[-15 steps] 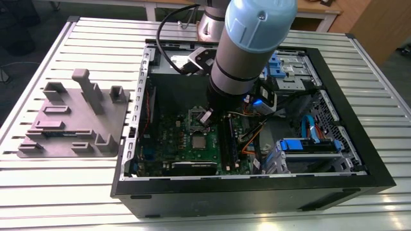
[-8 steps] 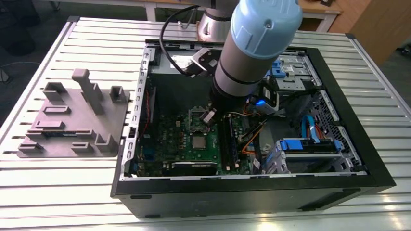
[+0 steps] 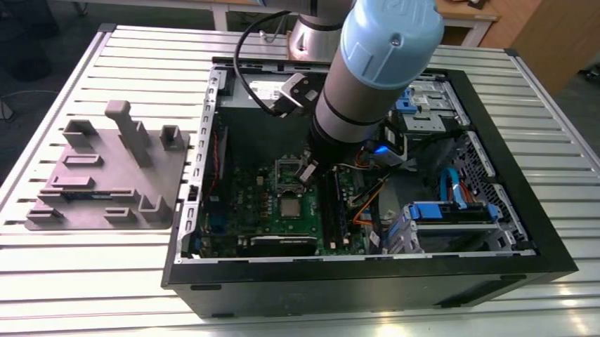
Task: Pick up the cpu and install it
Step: 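Close the cpu cover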
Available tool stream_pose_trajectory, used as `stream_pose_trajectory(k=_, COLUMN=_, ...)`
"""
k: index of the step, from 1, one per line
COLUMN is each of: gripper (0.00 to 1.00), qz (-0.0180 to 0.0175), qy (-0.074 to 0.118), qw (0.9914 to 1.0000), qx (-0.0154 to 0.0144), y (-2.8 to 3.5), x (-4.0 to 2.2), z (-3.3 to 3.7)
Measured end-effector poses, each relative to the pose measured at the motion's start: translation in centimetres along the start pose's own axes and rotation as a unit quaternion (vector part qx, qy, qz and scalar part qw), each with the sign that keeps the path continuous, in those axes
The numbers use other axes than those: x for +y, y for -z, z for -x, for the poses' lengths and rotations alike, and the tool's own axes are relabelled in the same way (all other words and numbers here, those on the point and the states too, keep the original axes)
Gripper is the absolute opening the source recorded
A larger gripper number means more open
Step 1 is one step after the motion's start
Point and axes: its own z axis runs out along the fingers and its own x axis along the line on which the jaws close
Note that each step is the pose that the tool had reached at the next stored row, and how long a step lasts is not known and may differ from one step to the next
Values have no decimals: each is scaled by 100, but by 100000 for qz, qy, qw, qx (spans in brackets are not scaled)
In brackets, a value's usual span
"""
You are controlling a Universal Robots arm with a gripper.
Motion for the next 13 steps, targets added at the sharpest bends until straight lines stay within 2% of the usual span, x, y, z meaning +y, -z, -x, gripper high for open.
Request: stream_pose_trajectory(k=13, gripper=10, qz=2, qy=5, qw=100000, qx=-4, y=-1, x=1, z=2)
